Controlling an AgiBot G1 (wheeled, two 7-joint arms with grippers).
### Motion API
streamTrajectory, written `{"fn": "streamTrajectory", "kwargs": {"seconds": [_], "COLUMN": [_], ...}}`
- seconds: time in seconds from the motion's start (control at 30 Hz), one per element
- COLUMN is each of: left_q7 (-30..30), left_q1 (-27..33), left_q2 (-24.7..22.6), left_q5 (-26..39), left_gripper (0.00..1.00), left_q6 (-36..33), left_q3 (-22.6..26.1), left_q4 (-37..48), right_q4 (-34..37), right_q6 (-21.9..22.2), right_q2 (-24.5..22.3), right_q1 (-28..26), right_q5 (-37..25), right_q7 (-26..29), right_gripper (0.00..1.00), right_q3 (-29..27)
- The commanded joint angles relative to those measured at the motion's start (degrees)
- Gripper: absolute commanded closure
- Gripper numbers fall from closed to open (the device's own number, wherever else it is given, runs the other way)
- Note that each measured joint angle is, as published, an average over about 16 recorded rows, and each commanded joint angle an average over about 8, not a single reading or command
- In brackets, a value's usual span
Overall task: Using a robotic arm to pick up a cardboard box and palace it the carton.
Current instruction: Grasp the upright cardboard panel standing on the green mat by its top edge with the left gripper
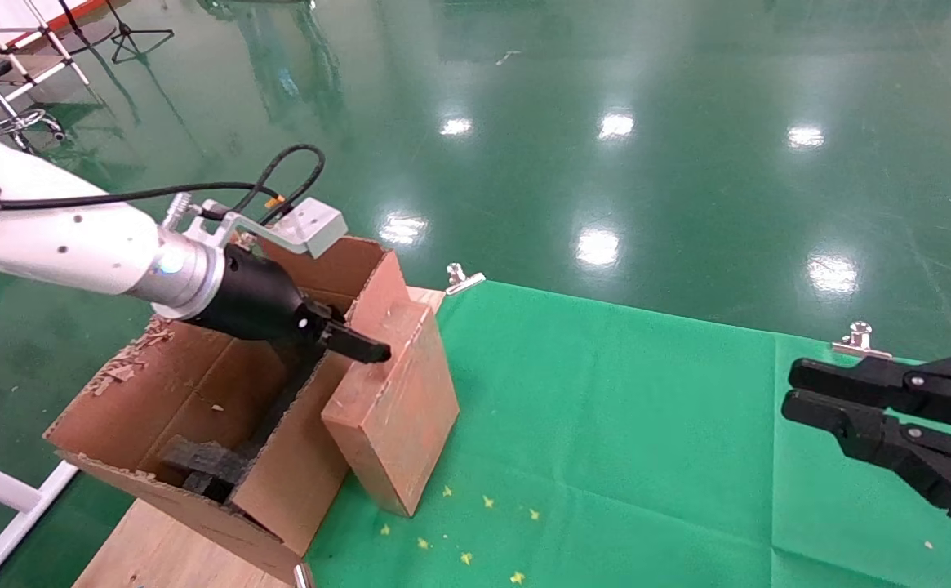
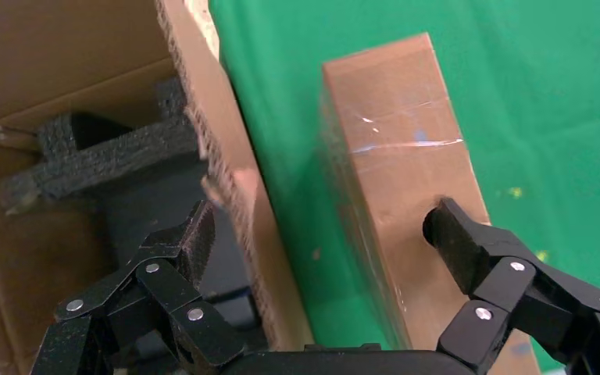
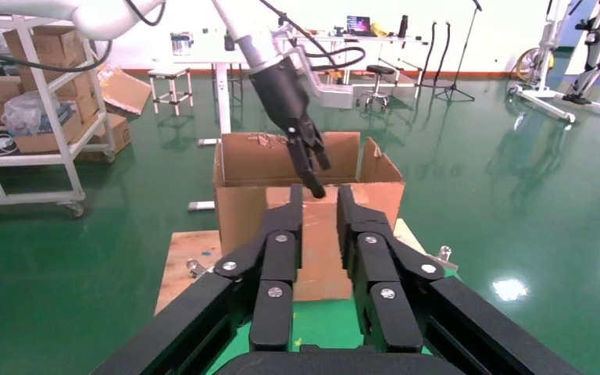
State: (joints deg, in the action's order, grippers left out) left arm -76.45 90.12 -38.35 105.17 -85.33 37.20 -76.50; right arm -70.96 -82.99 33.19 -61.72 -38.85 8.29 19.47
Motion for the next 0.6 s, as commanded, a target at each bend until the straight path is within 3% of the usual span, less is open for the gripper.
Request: {"fn": "streamTrajectory", "kwargs": {"seconds": [0.03, 0.6], "left_q7": [-4.9, -9.2], "left_q1": [0.9, 1.6], "left_q2": [-1.6, -2.3], "left_q5": [2.2, 1.5], "left_gripper": [0.00, 0.00], "left_q6": [-0.6, -0.4], "left_q3": [0.9, 0.7], "left_q4": [-0.3, -0.3], "right_q4": [0.0, 0.0], "right_q6": [0.0, 0.0], "right_q2": [0.0, 0.0], "right_q1": [0.0, 0.0], "right_q5": [0.0, 0.0], "right_q7": [0.0, 0.0], "right_gripper": [1.00, 1.00], "right_q3": [0.0, 0.0]}}
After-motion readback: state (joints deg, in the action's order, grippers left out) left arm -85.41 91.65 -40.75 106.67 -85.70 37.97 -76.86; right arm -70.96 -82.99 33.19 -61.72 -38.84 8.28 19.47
